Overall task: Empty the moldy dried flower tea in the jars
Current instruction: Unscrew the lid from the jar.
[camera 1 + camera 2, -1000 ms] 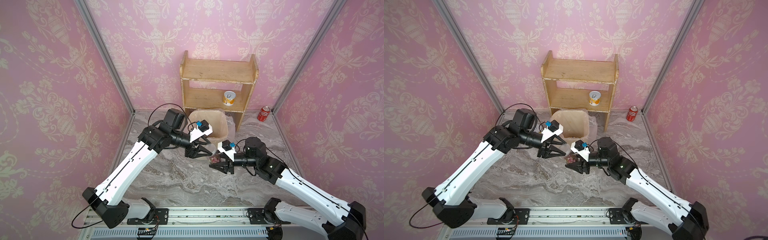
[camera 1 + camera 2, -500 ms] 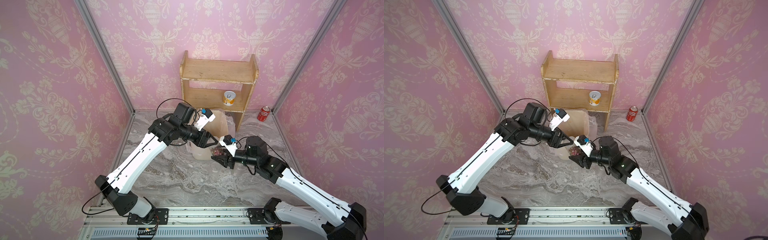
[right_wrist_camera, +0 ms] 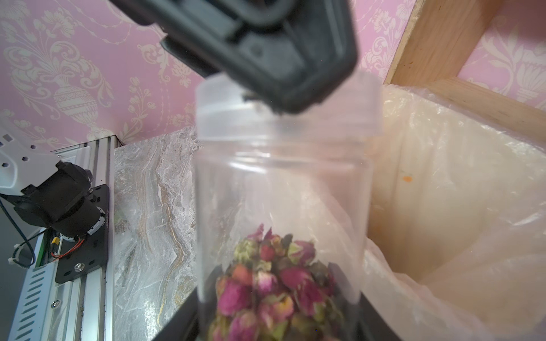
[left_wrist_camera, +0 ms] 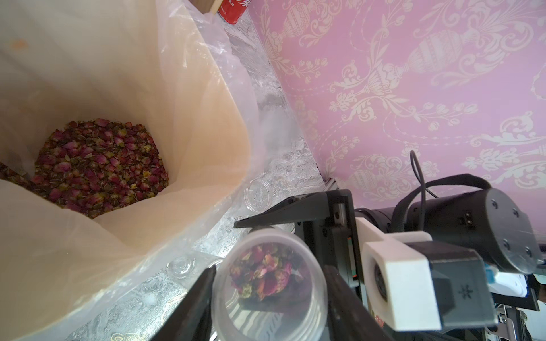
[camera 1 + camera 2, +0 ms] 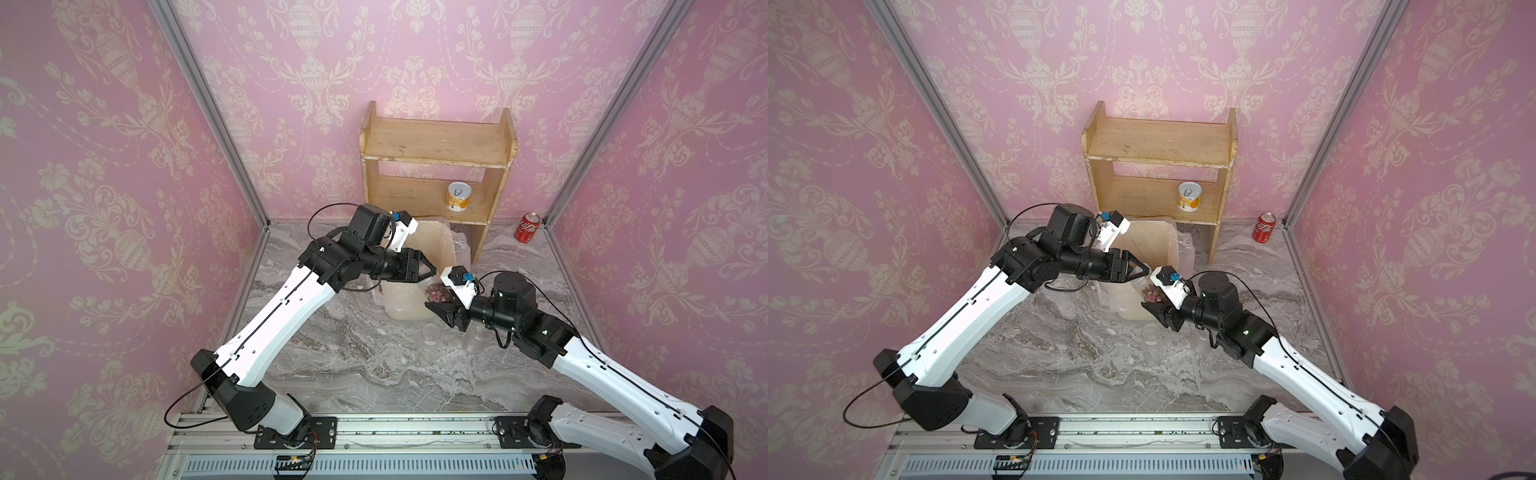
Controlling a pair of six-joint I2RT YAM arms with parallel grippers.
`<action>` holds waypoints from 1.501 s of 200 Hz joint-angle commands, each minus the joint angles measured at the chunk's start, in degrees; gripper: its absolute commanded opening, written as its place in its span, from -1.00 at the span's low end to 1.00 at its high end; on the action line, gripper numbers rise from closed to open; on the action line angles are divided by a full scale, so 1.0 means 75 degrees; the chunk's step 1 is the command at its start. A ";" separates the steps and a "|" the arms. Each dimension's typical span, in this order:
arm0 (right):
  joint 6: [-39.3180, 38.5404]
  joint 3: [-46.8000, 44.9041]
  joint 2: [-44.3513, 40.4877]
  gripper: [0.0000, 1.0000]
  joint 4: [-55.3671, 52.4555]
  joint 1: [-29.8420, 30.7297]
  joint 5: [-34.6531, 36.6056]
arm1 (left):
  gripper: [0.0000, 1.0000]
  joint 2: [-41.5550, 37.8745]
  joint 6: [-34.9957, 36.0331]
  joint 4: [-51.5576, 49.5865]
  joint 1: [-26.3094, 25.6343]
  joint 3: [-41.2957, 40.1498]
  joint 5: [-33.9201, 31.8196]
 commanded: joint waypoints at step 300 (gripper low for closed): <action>0.0816 -0.0354 -0.0046 -0.62 0.1247 -0.0212 -0.3708 | 0.81 -0.1730 0.6604 0.1183 0.1013 -0.2313 0.4362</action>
